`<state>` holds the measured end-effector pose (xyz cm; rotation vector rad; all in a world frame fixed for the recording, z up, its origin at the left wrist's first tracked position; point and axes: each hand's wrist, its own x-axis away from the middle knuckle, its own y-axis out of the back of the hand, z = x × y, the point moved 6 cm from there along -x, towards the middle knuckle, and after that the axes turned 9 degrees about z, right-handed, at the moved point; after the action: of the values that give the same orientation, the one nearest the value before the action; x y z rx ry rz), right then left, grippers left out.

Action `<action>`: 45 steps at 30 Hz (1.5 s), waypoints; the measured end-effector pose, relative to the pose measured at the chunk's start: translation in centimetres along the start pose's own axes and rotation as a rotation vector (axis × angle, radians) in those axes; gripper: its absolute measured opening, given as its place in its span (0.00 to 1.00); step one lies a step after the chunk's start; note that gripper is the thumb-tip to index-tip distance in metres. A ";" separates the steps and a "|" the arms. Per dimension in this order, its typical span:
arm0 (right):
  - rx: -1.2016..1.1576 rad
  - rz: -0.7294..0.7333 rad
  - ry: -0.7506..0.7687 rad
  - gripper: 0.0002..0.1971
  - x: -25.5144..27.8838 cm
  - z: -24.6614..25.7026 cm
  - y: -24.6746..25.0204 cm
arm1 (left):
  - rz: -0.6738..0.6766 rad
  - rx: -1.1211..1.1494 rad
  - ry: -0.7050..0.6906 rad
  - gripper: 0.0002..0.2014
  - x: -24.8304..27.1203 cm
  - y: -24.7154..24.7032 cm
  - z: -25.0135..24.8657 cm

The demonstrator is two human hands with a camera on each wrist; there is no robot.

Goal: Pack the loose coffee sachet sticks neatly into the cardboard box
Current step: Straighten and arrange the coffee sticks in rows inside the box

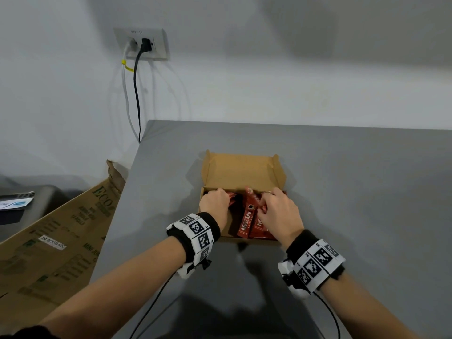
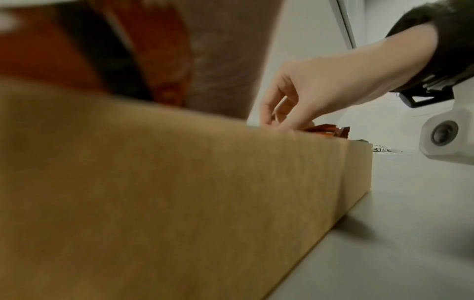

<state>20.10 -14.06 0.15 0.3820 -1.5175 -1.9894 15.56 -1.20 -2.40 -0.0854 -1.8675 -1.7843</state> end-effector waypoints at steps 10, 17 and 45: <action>-0.084 0.022 0.036 0.04 0.1 -0.7 0.2 | 0.006 0.216 -0.060 0.07 0.9 0.9 0.8; -0.234 -0.146 0.129 0.07 0.3 -1.5 1.6 | -0.114 0.439 -0.074 0.08 1.6 3.9 2.5; -0.251 -0.188 0.017 0.16 0.4 -4.2 2.3 | -0.138 0.854 -0.339 0.10 0.6 3.5 -2.8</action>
<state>22.79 -17.99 1.07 0.4481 -1.2391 -2.2841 17.41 -3.60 0.89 0.0668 -2.7808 -0.9472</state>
